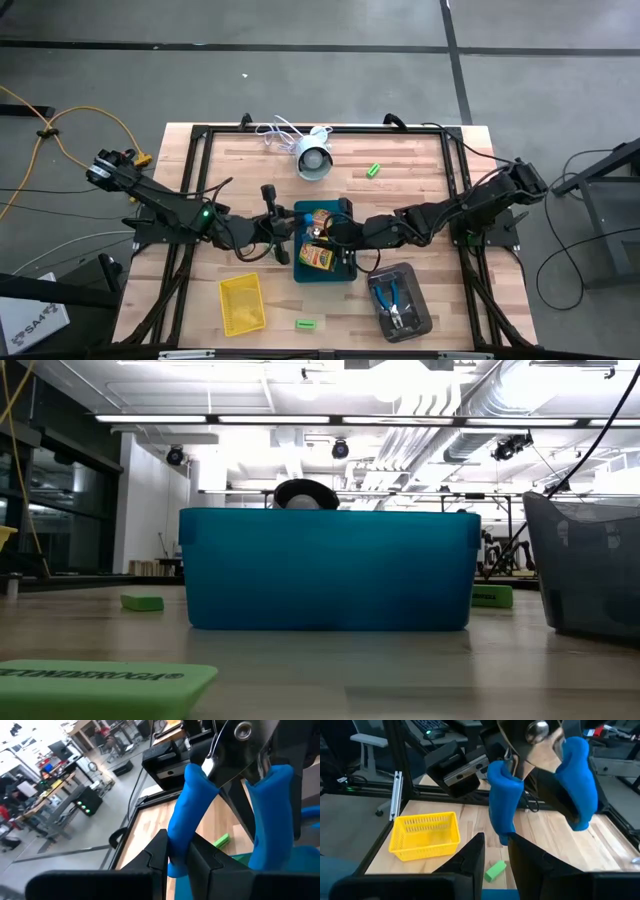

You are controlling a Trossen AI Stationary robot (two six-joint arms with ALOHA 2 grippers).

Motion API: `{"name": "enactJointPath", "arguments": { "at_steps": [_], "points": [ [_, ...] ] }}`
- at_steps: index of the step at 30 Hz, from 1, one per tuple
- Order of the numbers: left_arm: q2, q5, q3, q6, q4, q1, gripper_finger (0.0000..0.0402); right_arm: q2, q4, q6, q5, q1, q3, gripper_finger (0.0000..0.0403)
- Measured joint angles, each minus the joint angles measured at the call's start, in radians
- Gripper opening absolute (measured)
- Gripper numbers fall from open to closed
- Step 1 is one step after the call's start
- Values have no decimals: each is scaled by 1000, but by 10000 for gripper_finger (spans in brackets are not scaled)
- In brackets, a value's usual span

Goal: Pick & Place School Supplies
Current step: Put the blue hole puncher into the black bin

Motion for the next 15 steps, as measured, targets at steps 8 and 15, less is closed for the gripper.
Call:
{"name": "enactJointPath", "arguments": {
  "at_steps": [8, 15],
  "points": [
    [0, 29, 0, 0, 17, 18, 35, 0, 13, -22, 19, 0, -1, 78],
    [2, 26, 0, 14, 28, 20, 35, 0, -1, -30, 67, -1, -1, 78]
  ]
}}
